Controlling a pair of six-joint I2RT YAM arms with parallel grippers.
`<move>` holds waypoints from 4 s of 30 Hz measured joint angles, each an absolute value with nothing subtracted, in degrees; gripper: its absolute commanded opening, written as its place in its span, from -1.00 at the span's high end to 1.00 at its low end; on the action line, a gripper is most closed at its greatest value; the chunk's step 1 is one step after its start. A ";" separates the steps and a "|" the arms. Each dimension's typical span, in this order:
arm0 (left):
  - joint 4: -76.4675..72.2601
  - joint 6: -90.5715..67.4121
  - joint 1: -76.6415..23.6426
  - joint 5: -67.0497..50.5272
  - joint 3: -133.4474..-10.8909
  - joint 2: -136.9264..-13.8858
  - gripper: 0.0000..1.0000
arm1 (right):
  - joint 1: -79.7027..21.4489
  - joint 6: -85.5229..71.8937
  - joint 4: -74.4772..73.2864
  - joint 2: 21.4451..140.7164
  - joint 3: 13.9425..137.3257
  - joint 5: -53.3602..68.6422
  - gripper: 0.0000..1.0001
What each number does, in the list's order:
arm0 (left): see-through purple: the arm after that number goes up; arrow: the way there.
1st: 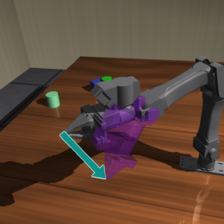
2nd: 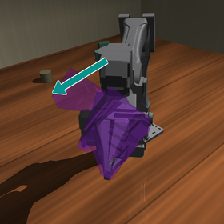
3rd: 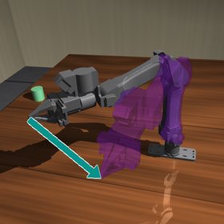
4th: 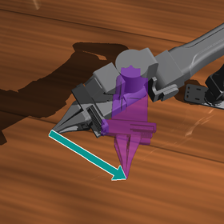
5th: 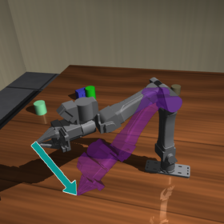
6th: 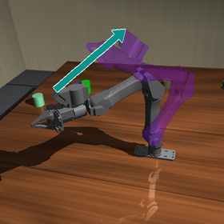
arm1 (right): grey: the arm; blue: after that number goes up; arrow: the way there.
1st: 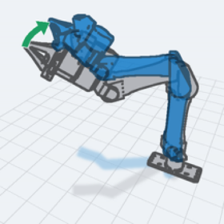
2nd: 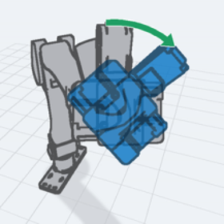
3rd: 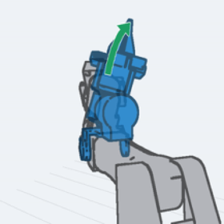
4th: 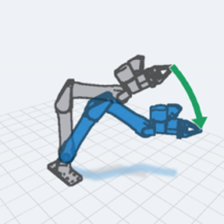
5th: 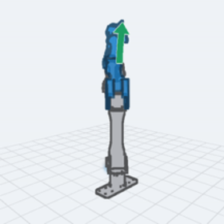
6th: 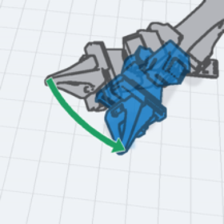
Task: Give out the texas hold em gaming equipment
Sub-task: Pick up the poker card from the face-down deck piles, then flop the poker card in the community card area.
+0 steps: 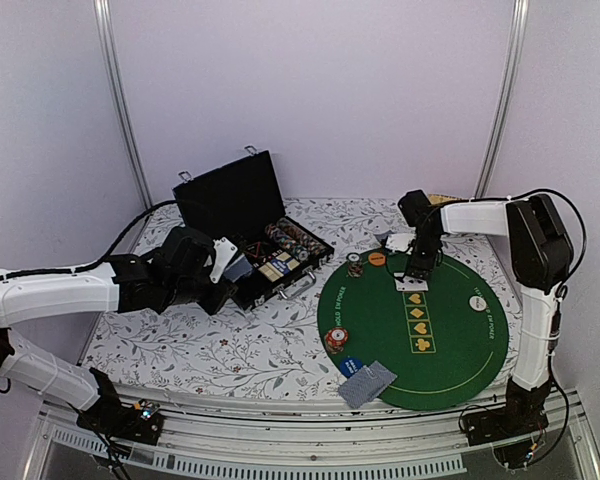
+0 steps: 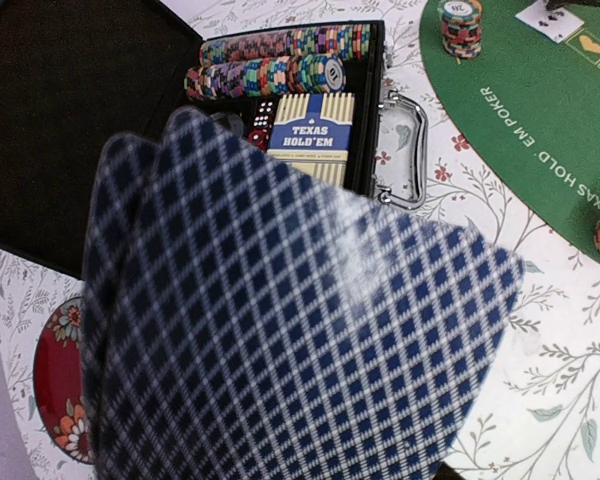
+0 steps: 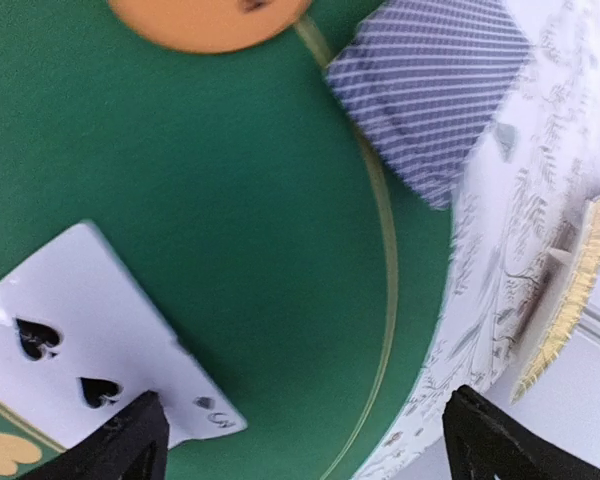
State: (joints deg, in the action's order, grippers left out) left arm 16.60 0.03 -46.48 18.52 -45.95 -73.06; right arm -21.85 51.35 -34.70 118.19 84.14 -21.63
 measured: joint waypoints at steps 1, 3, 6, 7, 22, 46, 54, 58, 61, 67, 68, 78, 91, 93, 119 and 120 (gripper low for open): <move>16.58 0.05 -46.48 18.55 -45.95 -73.06 0.11 | -21.87 51.51 -33.19 117.82 83.92 -22.81 -0.98; 16.60 0.19 -46.48 18.63 -45.95 -73.06 0.11 | -22.13 51.31 -29.71 116.25 82.89 -24.88 -0.98; 16.62 0.40 -46.50 18.81 -45.95 -73.10 0.11 | -22.48 48.95 -24.95 110.76 81.87 -24.56 -0.98; 16.62 0.45 -46.50 18.81 -45.95 -73.14 0.11 | -22.57 46.89 -23.44 108.18 81.95 -23.14 -0.98; 16.62 1.04 -46.89 18.09 -45.95 -73.12 0.11 | -35.29 -10.07 5.67 99.39 80.07 39.68 -0.93; 16.56 1.69 -47.24 16.78 -45.95 -73.08 0.12 | -46.04 -22.48 3.40 130.06 102.39 54.78 -0.79; 16.56 1.91 -47.24 16.51 -45.95 -73.08 0.13 | -47.55 -22.68 3.11 132.35 106.08 54.96 -0.69; 16.56 1.91 -47.24 16.29 -45.95 -73.06 0.22 | -48.03 -22.26 0.67 135.74 110.48 53.98 -0.45; 17.04 1.93 -47.24 16.14 -45.89 -73.08 0.24 | -48.18 -20.62 -2.72 136.97 112.68 53.01 -0.14; 17.23 1.93 -47.24 16.05 -45.19 -73.08 0.23 | -48.45 -14.26 -10.96 134.96 113.89 49.15 0.29; 17.17 1.93 -47.24 16.05 -45.17 -73.08 0.24 | -48.49 -13.19 -12.67 134.17 113.89 48.01 0.33; 16.69 1.96 -47.27 16.08 -45.19 -73.08 0.24 | -48.31 -6.81 -20.75 130.13 113.91 42.92 0.95; 16.58 1.93 -47.27 16.16 -45.17 -73.08 0.24 | -46.81 -2.44 -29.56 121.91 112.16 36.34 0.97; 16.56 1.93 -47.27 16.16 -45.17 -73.08 0.23 | -46.13 -1.30 -30.46 118.91 110.59 35.18 0.96; 15.73 1.93 -47.35 16.14 -45.17 -73.08 0.24 | -24.25 -9.43 -60.07 101.30 82.76 -31.27 0.96; 15.70 1.93 -47.35 16.14 -45.17 -73.08 0.24 | -24.23 -10.13 -60.82 103.31 82.41 -31.62 0.96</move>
